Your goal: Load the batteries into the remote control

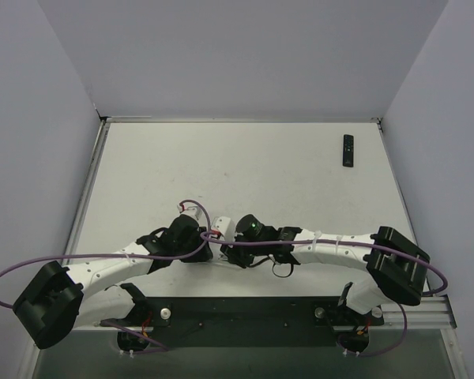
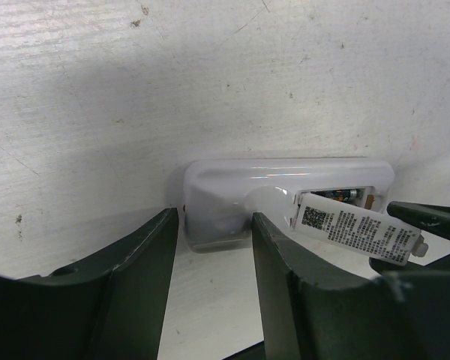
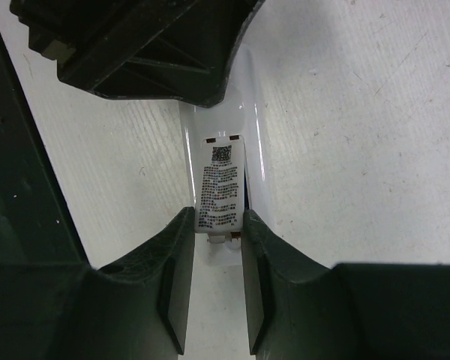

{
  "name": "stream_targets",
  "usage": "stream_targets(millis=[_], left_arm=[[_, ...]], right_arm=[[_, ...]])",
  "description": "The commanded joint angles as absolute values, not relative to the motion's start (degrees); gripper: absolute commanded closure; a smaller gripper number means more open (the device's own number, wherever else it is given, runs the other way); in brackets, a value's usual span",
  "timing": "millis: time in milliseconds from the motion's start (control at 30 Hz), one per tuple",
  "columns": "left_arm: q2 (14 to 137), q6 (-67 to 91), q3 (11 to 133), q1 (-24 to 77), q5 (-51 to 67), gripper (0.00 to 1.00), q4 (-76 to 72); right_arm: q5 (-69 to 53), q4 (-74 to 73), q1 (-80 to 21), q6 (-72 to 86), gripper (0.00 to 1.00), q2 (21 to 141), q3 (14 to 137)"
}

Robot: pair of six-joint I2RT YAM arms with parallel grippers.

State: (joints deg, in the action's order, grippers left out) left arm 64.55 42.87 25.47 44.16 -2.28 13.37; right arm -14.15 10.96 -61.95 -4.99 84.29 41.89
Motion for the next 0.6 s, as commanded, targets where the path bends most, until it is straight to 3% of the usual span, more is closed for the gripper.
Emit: stream_targets(millis=[0,567], left_arm=[[64.86,42.54,26.98,44.47,-2.81,0.46,12.83],[64.6,42.63,27.07,44.47,-2.46,0.46,12.74]], right_arm=[[-17.84,7.3,-62.32,-7.03,1.0,85.87,46.14],[-11.87,5.98,-62.14,-3.16,1.0,89.12,47.46]])
